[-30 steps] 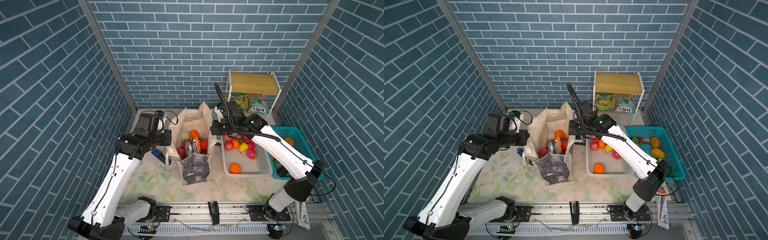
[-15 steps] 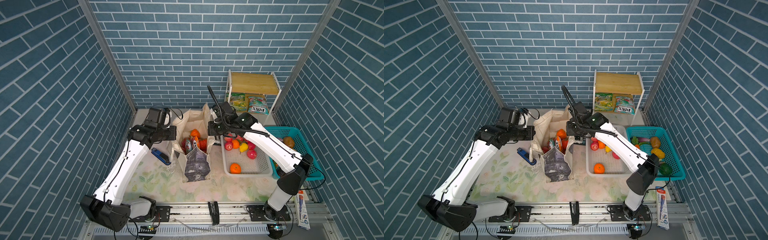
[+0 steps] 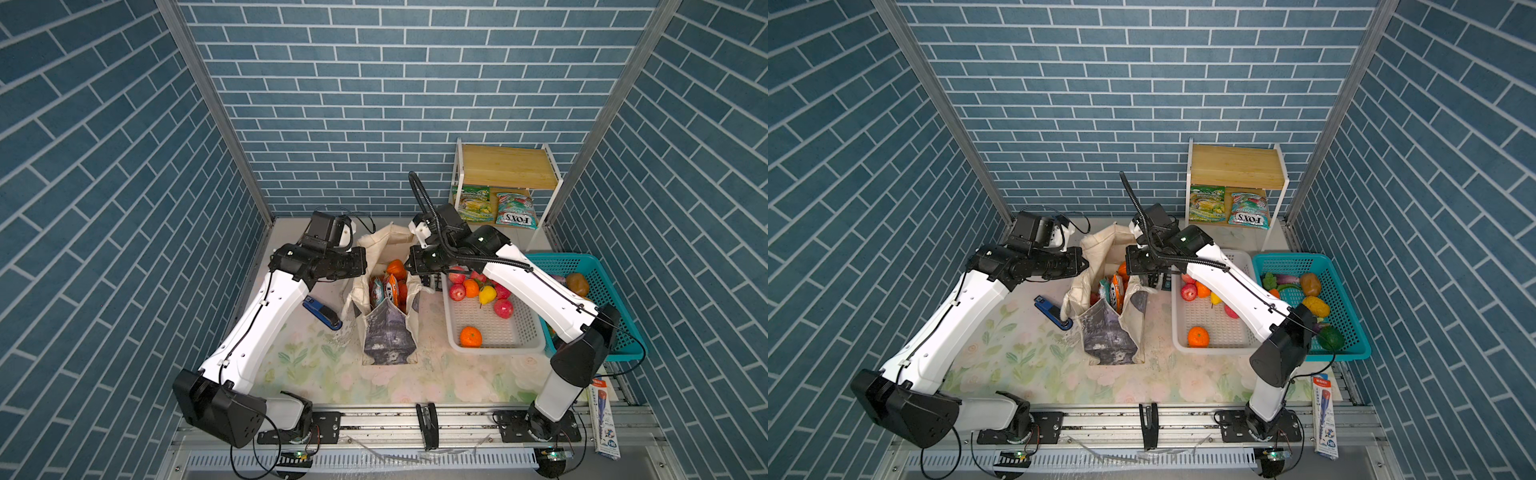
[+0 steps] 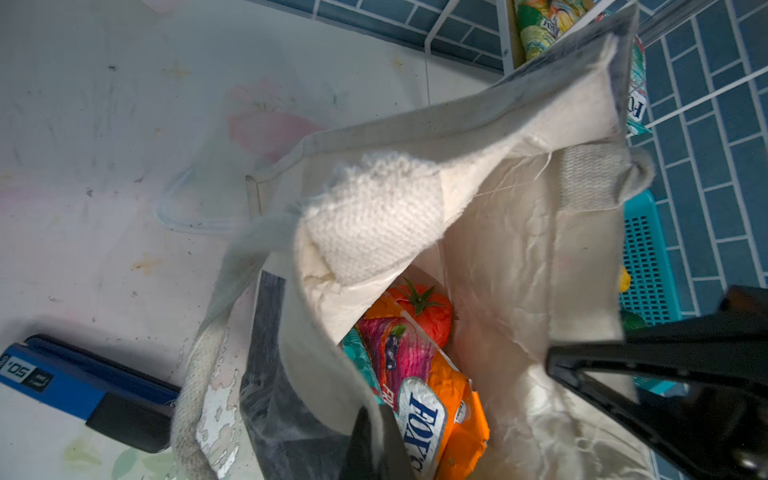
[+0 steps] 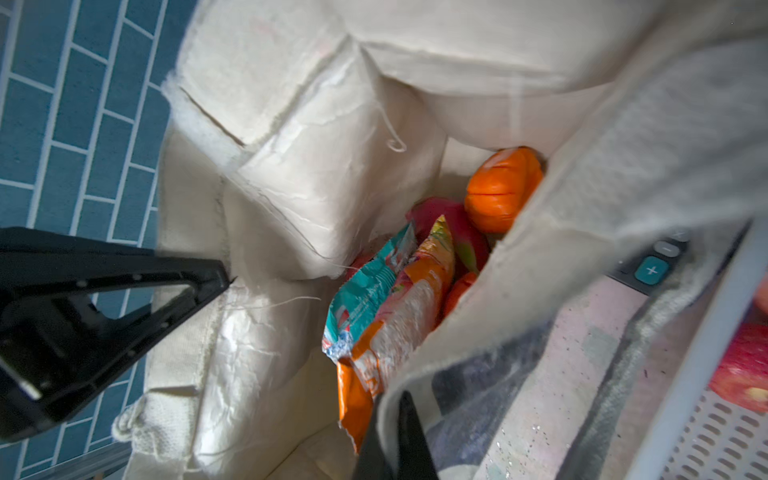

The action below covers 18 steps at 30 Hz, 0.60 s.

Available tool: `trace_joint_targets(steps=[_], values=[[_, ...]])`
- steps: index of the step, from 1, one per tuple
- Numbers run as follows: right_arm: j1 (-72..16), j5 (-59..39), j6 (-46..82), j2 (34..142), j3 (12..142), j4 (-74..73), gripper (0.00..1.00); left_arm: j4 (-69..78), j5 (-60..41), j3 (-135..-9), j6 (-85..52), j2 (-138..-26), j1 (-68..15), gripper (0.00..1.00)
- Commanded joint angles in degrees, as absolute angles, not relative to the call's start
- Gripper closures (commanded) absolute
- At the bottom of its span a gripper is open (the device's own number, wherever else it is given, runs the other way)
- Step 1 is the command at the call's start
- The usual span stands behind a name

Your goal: Place the food into the grocery bag and tie it

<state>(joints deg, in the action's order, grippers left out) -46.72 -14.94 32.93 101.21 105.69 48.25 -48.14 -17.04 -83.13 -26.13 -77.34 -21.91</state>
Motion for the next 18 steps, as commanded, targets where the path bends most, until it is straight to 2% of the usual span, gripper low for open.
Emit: trace_joint_targets(steps=[1,5,8,13,18], values=[[-47.2,-21.6,32.5,103.3,108.0,44.7,1.0,-43.3,-18.9,-84.0,-28.2,-75.9,-22.9,0.99],[-47.0,-20.1,33.3,103.2,108.0,43.6,1.0,-45.6,-18.6,-85.6,-26.8,-76.9,-22.9,0.99],[-47.1,-18.0,33.7,102.2,107.9,43.6,1.0,-47.6,-17.0,-86.9,-25.4,-77.0,-22.9,0.93],[-45.4,-13.2,34.4,97.7,105.5,44.5,1.0,-54.6,-8.0,-90.9,-21.1,-76.6,-22.8,0.92],[-42.3,-9.9,35.2,92.4,102.0,46.1,1.0,-59.3,-0.9,-92.2,-19.2,-77.0,-22.7,0.96]])
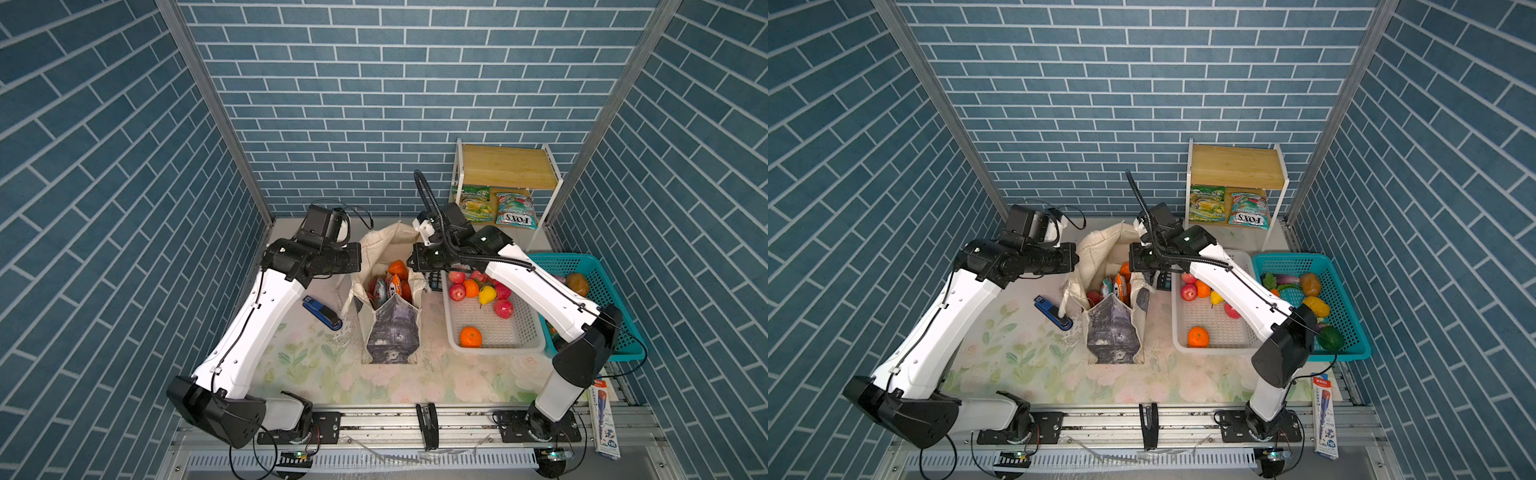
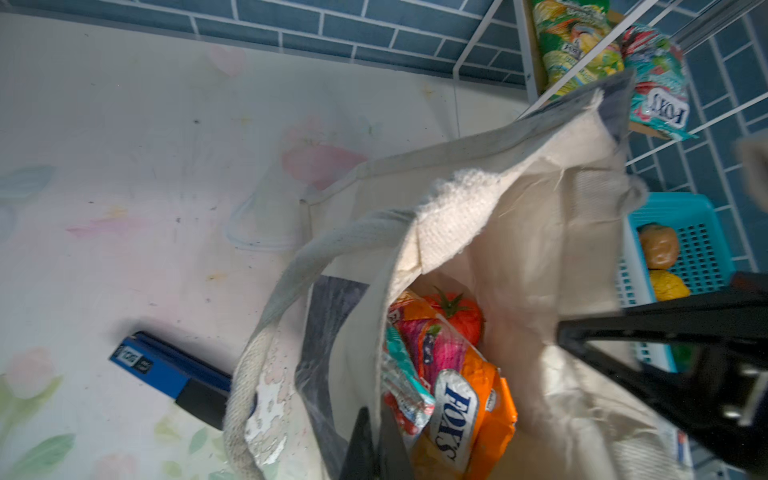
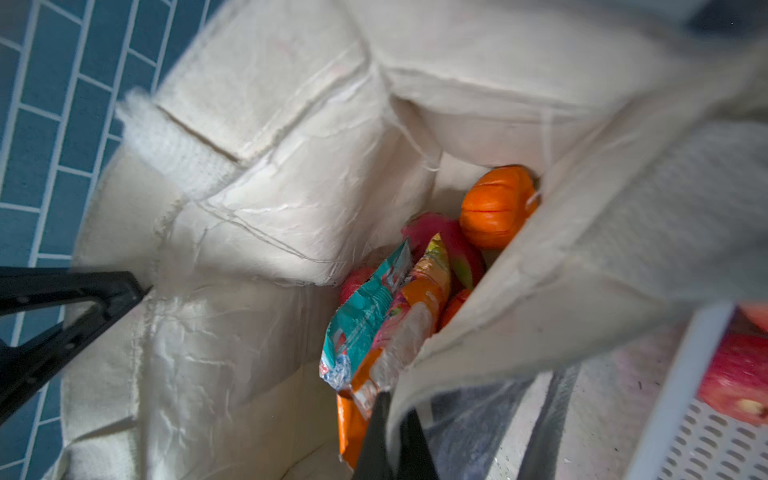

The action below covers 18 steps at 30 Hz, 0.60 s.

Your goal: Place the food into the grocery bag and tie it

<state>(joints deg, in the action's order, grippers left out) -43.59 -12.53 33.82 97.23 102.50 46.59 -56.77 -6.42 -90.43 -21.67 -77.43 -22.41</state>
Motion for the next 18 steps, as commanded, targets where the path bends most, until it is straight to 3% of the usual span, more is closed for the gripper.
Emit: trace_joint_targets(steps=[1,7,18], values=[[-41.9,-9.4,35.2,91.8,101.7,46.8,1.0,-59.5,-0.1,-92.0,-19.3,-77.0,-22.7,0.97],[-40.4,-9.1,35.2,90.5,100.6,48.5,1.0,-59.0,0.0,-91.3,-19.4,-77.5,-22.6,0.96],[-39.8,-9.8,35.1,90.0,98.8,48.1,1.0,-57.0,-6.0,-92.8,-19.7,-75.1,-22.5,0.5]])
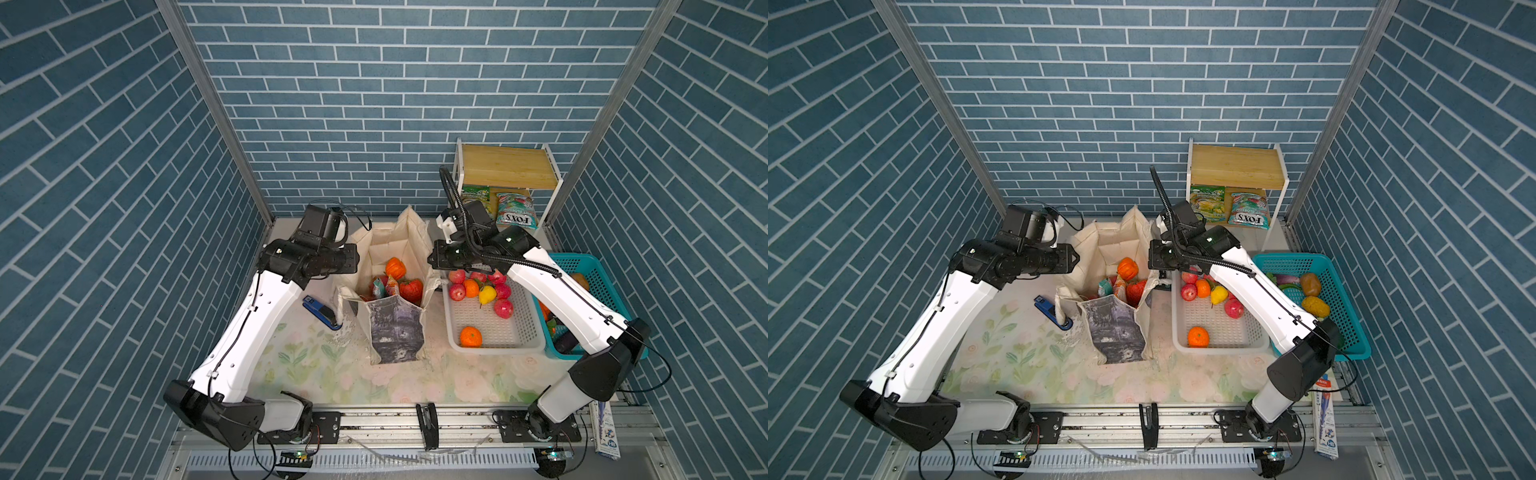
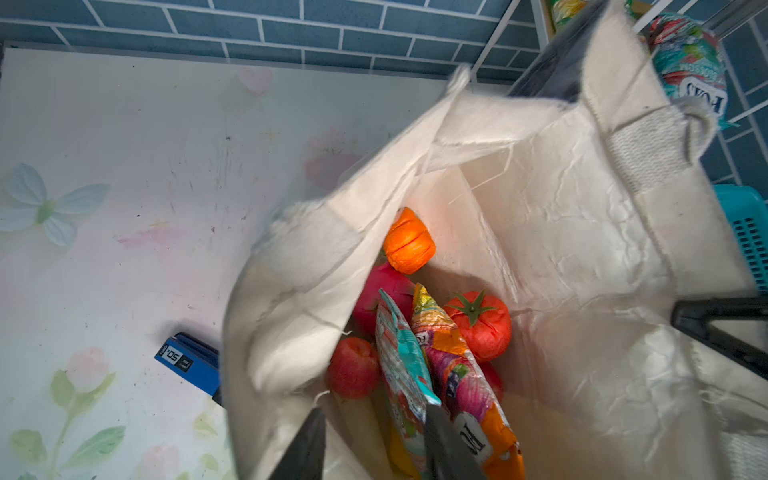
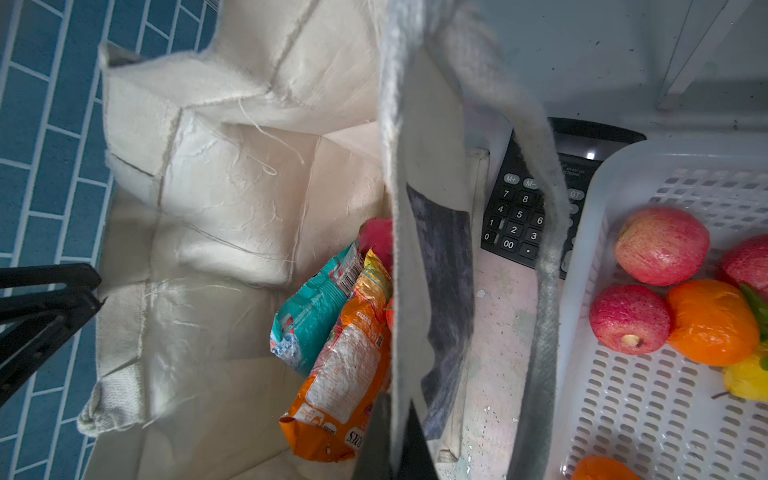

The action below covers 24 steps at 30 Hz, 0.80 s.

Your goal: Place the food into the grocery bag and tie it

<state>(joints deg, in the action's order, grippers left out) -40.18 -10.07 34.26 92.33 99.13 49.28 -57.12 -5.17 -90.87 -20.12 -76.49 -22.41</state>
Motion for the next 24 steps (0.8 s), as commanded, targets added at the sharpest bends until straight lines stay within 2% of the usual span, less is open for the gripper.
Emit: trace_joint_targets(steps=[1,7,10,16,18,22,24], values=[[-39.7,-9.9,35.1,89.9,98.7,48.0,1.0,-57.3,-5.7,-93.1,-19.8,-74.8,-22.6,0.45],[-39.2,-10.4,35.0,89.2,97.9,47.7,1.0,-60.1,0.0,-95.5,-20.2,-72.8,-22.5,0.22],[-38.8,-10.8,35.0,88.7,97.2,47.4,1.0,-61.7,4.5,-97.0,-20.3,-71.2,-22.5,0.17],[-37.9,-11.6,34.8,87.4,95.4,46.7,1.0,-66.0,12.2,-98.3,-21.2,-67.8,-19.9,0.22],[-37.6,-12.1,34.7,86.9,94.6,46.4,1.0,-65.8,7.9,-95.4,-22.5,-65.9,-14.8,0.25],[-36.7,-13.8,34.5,85.7,92.1,45.0,1.0,-60.4,-8.2,-83.1,-26.0,-59.9,0.1,0.33],[-36.3,-14.8,34.5,85.3,91.2,44.3,1.0,-57.7,-13.9,-77.3,-27.5,-57.7,4.3,0.35]])
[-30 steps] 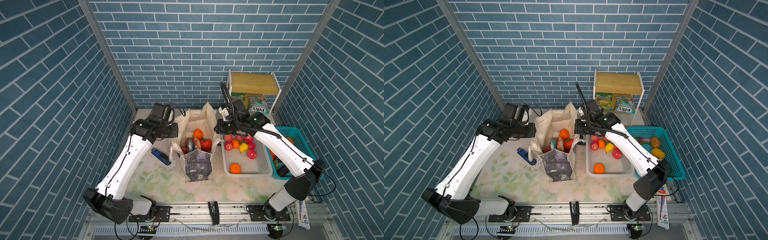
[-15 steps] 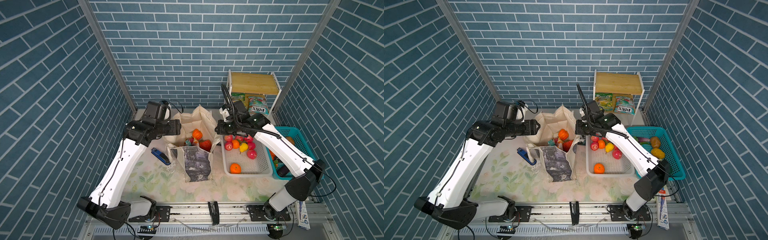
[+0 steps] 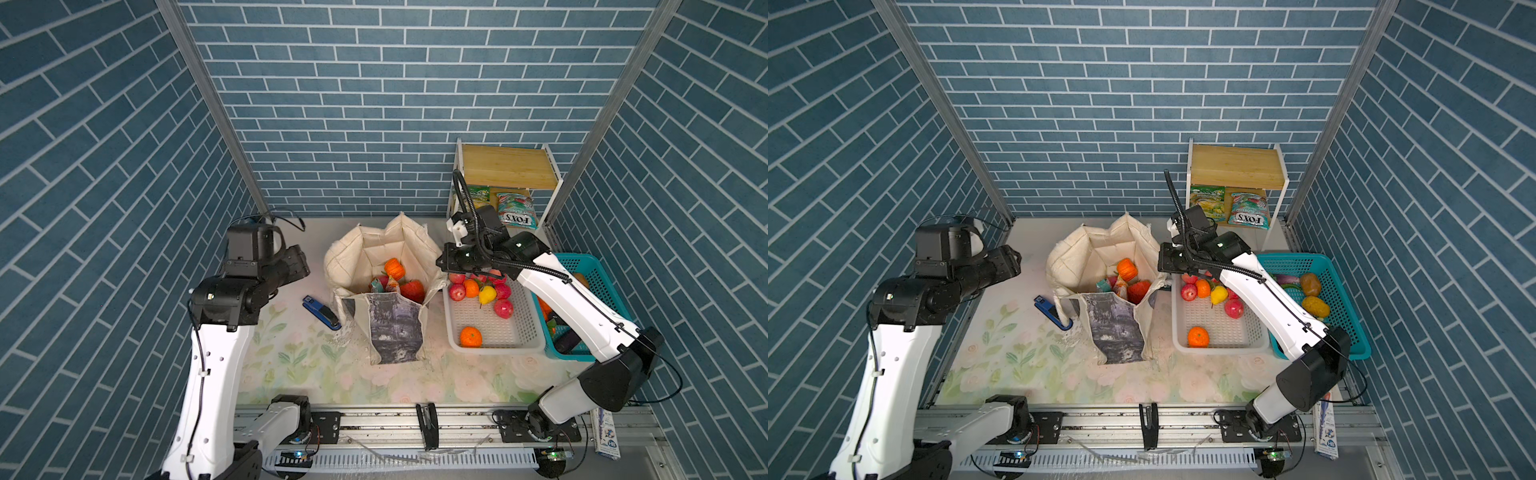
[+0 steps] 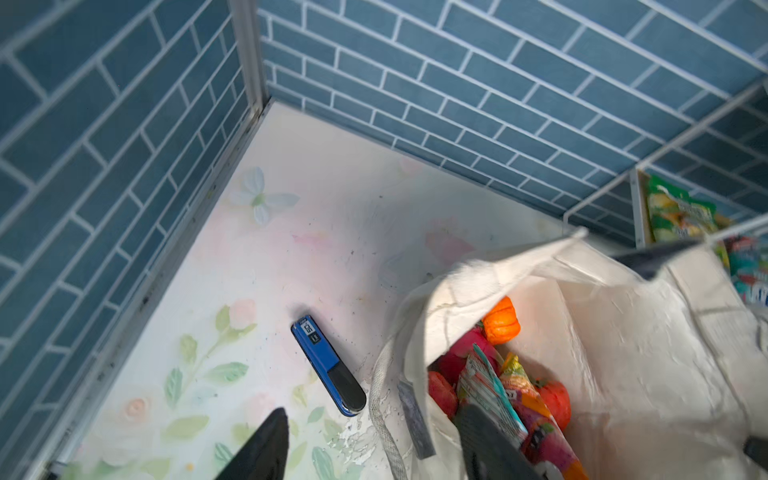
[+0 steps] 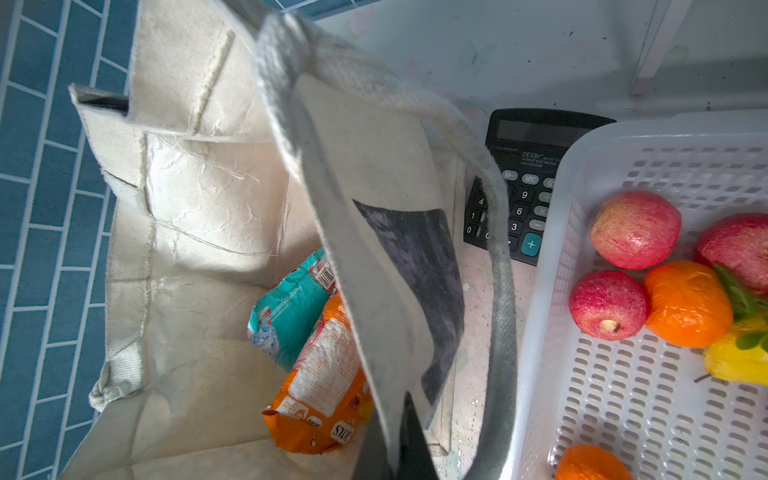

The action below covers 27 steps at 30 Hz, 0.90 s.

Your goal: Place the food into the grocery bag and tie it

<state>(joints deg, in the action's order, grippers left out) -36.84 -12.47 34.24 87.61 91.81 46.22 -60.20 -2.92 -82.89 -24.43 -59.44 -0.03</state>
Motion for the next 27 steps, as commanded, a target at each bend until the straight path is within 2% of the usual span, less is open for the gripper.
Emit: trace_joint_targets(steps=[1,7,13,27], values=[[-36.1,-15.4,34.4,85.2,90.7,44.1,1.0,-56.5,-15.8,-74.5,-28.3,-56.9,5.5,0.36],[-35.8,-17.7,33.6,84.2,89.0,43.3,1.0,-51.6,-20.5,-60.8,-31.0,-53.7,7.6,0.4],[-35.6,-18.8,33.5,82.7,87.3,42.5,1.0,-45.3,-27.2,-49.9,-33.5,-53.6,7.7,0.49],[-35.3,-19.5,33.6,82.5,86.1,41.7,1.0,-33.9,-33.1,-40.9,-37.1,-55.2,7.7,0.46]])
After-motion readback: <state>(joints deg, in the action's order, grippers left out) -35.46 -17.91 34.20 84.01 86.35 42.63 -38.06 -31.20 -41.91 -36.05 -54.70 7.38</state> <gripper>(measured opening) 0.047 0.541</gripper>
